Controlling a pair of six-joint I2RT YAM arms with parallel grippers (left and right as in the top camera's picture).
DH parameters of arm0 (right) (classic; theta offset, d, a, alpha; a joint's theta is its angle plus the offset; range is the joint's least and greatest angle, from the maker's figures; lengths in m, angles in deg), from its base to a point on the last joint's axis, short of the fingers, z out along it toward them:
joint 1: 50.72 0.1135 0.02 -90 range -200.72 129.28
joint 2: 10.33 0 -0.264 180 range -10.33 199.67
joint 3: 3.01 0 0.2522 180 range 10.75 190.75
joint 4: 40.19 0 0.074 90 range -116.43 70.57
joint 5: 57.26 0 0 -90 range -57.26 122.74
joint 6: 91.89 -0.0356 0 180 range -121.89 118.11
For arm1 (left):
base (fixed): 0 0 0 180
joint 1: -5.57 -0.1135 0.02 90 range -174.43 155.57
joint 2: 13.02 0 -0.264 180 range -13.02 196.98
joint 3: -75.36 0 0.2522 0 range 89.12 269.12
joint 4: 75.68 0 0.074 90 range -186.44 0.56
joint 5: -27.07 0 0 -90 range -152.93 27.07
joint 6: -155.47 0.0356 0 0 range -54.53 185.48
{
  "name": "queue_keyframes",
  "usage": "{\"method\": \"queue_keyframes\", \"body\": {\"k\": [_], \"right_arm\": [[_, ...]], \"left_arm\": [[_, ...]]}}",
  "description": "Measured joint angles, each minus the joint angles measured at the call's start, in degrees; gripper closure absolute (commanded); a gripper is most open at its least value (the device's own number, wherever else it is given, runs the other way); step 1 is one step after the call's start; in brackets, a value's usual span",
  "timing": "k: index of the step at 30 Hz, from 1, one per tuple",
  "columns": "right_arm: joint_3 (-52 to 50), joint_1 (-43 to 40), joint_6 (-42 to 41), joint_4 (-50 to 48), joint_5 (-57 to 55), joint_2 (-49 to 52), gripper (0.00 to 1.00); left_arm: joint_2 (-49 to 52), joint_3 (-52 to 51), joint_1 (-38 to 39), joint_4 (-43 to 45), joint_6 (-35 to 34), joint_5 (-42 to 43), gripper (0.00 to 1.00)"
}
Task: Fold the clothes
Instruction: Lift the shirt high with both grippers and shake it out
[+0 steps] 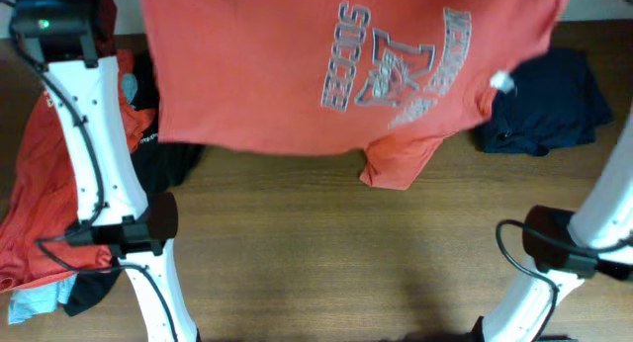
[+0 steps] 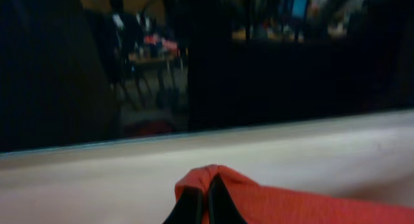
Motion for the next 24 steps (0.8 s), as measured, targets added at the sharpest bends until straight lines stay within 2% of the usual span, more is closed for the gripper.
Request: {"method": "queue_keyframes", "body": {"k": [6,11,15,24], "right_arm": [[-0.04,1.6,-3.37,-11.96,-1.11,0.76,0.96],[0.02,1.6,-4.52,-11.69,-1.73,0.72,0.96],[0.0,1.6,-4.61,-5.2,-1.92,0.72,0.96],[-0.5,1.6,-4.81,21.38,-1.42,0.68,0.96]], "left_arm": [[0.79,-0.17,0.0,9.86,-1.66,-0.11,1.0],[0.79,-0.15,-0.09,10.54,-1.86,-0.11,1.0],[0.76,-0.04,-0.68,2.89,-2.01,-0.13,1.0],[0.79,-0.2,-3.26,-26.88,-1.14,-0.09,1.0]]}}
